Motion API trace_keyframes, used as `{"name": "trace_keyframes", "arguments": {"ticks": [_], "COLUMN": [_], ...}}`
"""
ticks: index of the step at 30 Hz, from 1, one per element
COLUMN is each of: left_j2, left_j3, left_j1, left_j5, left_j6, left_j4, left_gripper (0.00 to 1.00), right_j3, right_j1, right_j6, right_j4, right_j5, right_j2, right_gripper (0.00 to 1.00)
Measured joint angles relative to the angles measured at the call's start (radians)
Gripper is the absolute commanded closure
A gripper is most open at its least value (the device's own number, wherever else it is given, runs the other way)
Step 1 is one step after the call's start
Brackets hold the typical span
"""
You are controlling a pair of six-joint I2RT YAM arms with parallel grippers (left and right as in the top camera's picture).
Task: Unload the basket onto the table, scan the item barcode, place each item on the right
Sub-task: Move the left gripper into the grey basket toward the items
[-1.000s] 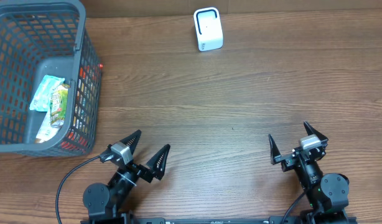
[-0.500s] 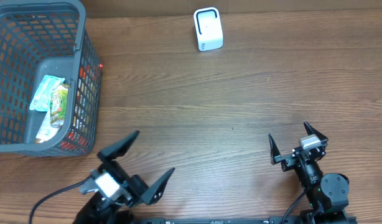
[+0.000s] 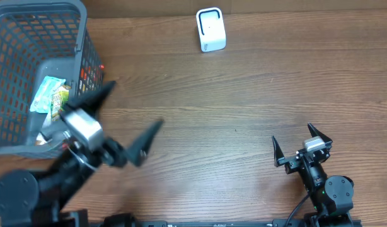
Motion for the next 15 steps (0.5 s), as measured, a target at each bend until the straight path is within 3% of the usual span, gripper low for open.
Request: {"name": "trace_keyframes", "arguments": {"ticks": [4,9,12,15], "left_j2": [0.174,0.507,0.741,0.924], "left_j3": [0.234,0.685,1.002,1.217], "left_j1": [0.000,0.013,0.080,0.187], "left_j5": [-0.228,-0.563,-0.716,-0.792], "left_j6": [0.001,0.084,0.105,0.084], "left_j4": [-0.196,-0.563,-0.777,-0.892], "left_gripper": [0.00,0.00,0.00,0.00], "right_j3": [0.000,0.000,0.000,0.000], "right_j1": [0.000,0.000,0.000,0.000], "right_j6": [0.000,0.000,0.000,0.000], "right_j4": [0.000,0.000,0.000,0.000], "right_j5": [0.000,0.000,0.000,0.000], "right_j2": [0.000,0.000,0.000,0.000], "right_gripper": [0.00,0.00,0.00,0.00]}}
